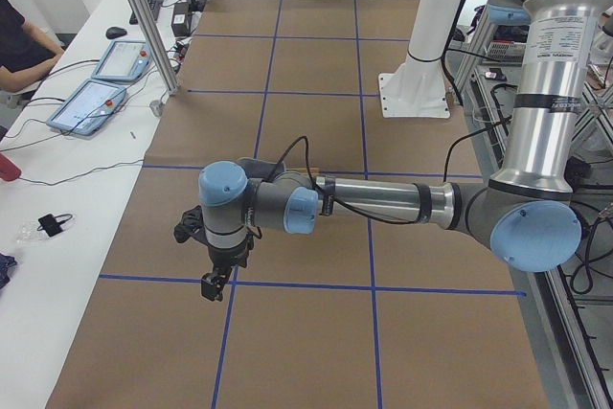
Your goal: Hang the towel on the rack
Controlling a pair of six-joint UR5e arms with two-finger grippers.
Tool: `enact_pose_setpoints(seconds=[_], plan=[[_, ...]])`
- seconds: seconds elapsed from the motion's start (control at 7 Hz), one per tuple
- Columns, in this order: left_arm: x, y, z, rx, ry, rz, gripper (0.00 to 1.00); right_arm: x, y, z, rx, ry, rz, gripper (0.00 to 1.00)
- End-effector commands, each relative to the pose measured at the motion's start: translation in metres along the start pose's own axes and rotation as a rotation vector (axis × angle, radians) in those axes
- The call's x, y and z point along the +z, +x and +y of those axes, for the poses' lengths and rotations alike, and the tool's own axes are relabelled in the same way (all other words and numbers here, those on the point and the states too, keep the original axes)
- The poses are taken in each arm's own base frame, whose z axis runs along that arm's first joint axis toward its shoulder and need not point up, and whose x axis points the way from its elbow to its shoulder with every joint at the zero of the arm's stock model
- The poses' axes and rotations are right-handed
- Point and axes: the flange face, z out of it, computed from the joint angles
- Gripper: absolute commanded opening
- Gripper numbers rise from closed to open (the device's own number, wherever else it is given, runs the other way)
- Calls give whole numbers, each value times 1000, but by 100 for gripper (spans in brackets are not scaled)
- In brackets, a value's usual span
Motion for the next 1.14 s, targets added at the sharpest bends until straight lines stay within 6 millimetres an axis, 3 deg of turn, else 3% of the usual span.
enact_pose_setpoints(seconds=[0.0,0.29,1.0], plan=[[-9,9,-10,-205,27,42,98,-5,5,2,9,9,-9,100],[-13,24,-14,-218,49,190,98,-1,8,5,28,-8,-16,100],[-12,27,-15,-230,46,196,98,-15,4,5,50,-5,-65,100]])
